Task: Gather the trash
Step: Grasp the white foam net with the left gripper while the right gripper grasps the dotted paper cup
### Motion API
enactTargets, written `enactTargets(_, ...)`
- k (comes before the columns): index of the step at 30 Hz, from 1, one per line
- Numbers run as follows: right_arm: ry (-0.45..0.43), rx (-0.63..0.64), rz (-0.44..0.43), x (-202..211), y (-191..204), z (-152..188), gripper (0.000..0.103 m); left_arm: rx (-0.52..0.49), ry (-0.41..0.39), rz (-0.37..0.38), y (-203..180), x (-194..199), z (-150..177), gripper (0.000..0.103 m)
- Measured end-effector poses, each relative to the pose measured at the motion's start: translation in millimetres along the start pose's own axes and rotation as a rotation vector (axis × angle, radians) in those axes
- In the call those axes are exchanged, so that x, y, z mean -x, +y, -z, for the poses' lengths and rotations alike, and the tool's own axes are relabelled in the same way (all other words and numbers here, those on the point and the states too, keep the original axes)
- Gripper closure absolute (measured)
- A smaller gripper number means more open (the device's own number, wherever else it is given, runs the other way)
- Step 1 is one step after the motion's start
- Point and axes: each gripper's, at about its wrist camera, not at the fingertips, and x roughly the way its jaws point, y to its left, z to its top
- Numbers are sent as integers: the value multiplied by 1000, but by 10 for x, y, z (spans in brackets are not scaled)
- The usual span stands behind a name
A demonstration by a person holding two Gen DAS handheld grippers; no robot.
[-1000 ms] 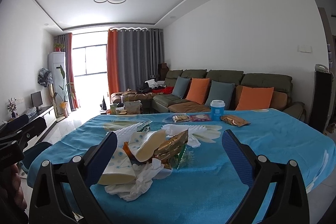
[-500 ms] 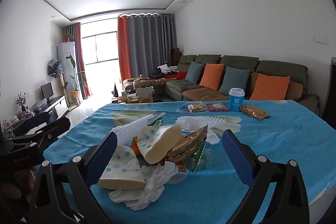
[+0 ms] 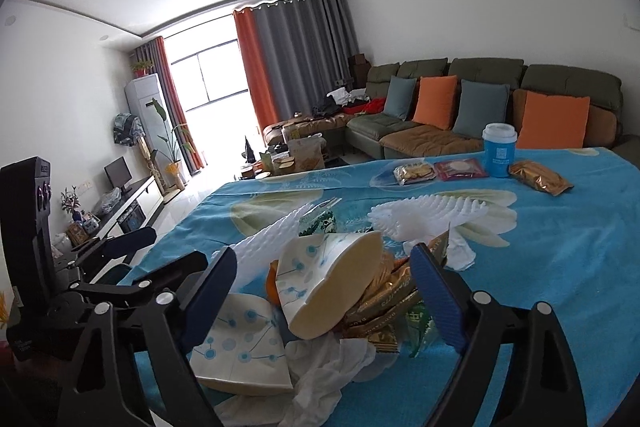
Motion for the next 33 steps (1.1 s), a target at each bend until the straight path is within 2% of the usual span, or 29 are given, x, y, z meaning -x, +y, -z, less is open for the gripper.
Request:
enactTargets(4,52,-43,-47,-177,-38,-24,36,-39,58,20,-26,-269,-48,6)
enactTargets(7,80,-66,-69,-255,-63,-33,49,-68,95,17,-48,-432,-81,6)
enactTargets(9,99,-80,-77,-296,-70,-43,53,-84,119,21,-62,-505,-96,11)
enactTargets(12,118,-99,-88,-352,-88,-33,54,-108,162,27,-86,-613,-85,18)
enactTargets(14,130,-110,-97,-376,-93,-11,57,-119,179,26,-96,-670,-63,25)
enactTargets(19,166,-130,-116,-481,-125,16,74,-117,197,40,-93,-720,-27,43)
enactTargets(21,172,-132,-122,-495,-113,15,84,-110,197,53,-79,-684,-10,55)
enactTargets(23,176,-133,-127,-505,-109,10,92,-116,201,64,-78,-685,2,74)
enactTargets(24,178,-130,-127,-526,-114,10,95,-115,202,68,-74,-686,9,79)
enactTargets(25,181,-129,-128,-532,-105,5,95,-114,202,70,-70,-684,16,87)
enactTargets(28,182,-122,-133,-529,-74,-10,100,-103,198,80,-50,-645,22,90)
enactTargets(33,141,-96,-108,-426,-21,-77,101,-56,153,106,28,-491,-26,90)
